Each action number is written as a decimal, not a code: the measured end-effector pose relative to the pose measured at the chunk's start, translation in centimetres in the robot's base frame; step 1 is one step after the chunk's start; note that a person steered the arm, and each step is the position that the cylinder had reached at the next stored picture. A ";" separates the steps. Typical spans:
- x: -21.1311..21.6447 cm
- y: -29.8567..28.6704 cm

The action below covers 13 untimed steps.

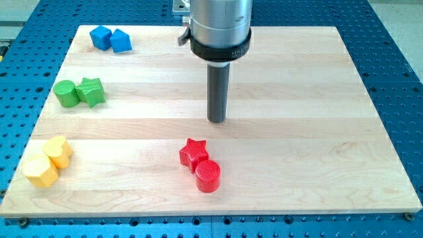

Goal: Move the triangle to the top of the green circle

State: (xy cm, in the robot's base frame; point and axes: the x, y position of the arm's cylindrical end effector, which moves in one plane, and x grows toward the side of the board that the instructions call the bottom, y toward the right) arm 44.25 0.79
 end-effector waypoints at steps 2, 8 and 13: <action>-7.9 -2.9; -20.0 -9.6; -14.6 -21.7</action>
State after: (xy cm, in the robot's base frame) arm 29.69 -20.87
